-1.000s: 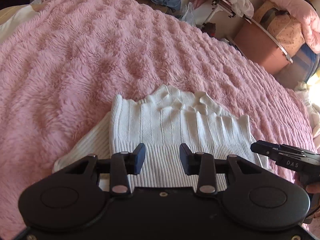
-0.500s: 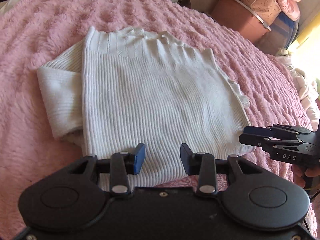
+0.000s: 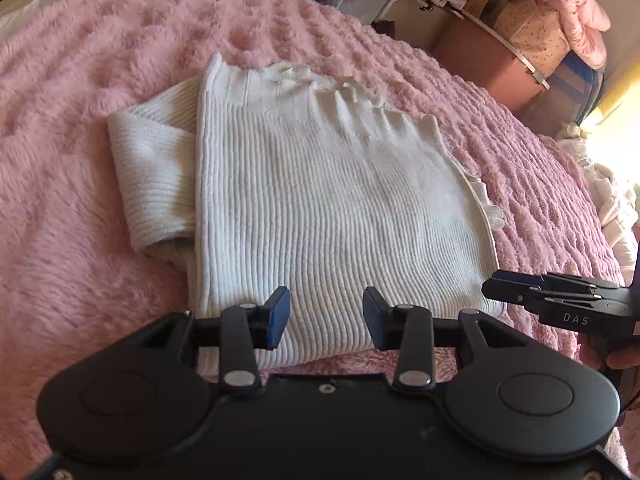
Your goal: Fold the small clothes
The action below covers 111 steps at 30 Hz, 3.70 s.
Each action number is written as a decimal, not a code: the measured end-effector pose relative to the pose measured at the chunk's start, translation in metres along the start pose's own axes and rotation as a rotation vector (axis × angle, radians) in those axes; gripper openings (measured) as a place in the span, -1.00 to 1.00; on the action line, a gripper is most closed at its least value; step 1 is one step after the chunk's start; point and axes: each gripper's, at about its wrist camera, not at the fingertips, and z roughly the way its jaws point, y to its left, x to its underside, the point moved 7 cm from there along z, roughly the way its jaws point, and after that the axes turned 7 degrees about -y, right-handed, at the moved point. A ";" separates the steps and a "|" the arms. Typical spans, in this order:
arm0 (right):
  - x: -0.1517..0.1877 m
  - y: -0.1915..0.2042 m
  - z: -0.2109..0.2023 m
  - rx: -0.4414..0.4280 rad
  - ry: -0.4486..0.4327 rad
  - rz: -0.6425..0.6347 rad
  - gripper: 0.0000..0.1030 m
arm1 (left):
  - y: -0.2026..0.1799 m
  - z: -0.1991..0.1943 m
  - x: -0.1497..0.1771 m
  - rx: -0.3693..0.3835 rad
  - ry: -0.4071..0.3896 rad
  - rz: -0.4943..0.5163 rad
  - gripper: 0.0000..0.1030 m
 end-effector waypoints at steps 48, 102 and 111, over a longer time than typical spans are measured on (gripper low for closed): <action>-0.005 0.159 0.031 -0.211 -0.088 -0.241 -0.18 | 0.084 -0.025 -0.072 -0.108 -0.120 -0.096 -0.11; 0.024 0.248 0.058 0.093 -0.153 -0.709 -0.73 | 0.141 0.083 -0.145 0.154 0.013 -0.419 -0.86; -0.004 0.222 0.019 0.123 -0.246 -0.562 -0.76 | 0.088 0.068 -0.180 0.159 0.002 -0.402 -0.87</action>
